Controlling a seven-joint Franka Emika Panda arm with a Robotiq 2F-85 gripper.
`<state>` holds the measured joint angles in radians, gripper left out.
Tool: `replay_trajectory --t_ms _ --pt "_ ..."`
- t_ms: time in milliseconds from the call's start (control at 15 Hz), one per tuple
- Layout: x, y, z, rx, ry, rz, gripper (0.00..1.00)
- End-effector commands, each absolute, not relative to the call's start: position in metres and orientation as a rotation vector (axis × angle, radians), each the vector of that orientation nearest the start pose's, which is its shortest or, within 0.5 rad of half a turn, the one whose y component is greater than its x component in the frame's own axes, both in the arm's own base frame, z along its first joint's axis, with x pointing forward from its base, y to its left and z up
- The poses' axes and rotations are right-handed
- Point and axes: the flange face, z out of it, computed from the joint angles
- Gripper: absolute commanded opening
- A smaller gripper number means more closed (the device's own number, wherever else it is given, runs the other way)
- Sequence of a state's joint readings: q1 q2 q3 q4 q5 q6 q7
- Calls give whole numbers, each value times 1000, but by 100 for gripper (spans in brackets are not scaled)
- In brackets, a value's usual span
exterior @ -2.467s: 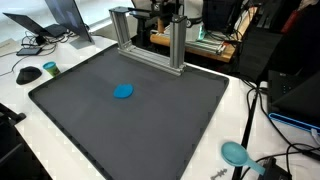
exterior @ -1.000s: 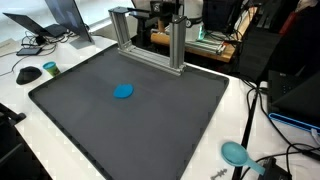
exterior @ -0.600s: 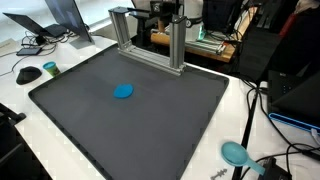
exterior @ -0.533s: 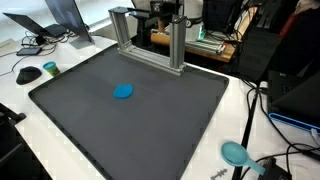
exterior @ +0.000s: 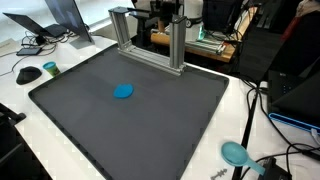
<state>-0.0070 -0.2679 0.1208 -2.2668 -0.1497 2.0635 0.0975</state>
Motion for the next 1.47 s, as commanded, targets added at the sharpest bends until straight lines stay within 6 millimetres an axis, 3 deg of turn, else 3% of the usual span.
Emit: replay_trajectory --t_ms 0,333,733,800,1000,1400 --pt "516 50 468 -3309 -97 -113 100" --pt "564 33 460 -3297 -89 -110 100" --pt "604 2 455 -3318 -45 -148 100" --pt "588 8 455 -3292 -24 -123 100" --pt "598 2 452 -3302 -19 -129 100" --pt "600 2 452 -3302 -20 -131 100"
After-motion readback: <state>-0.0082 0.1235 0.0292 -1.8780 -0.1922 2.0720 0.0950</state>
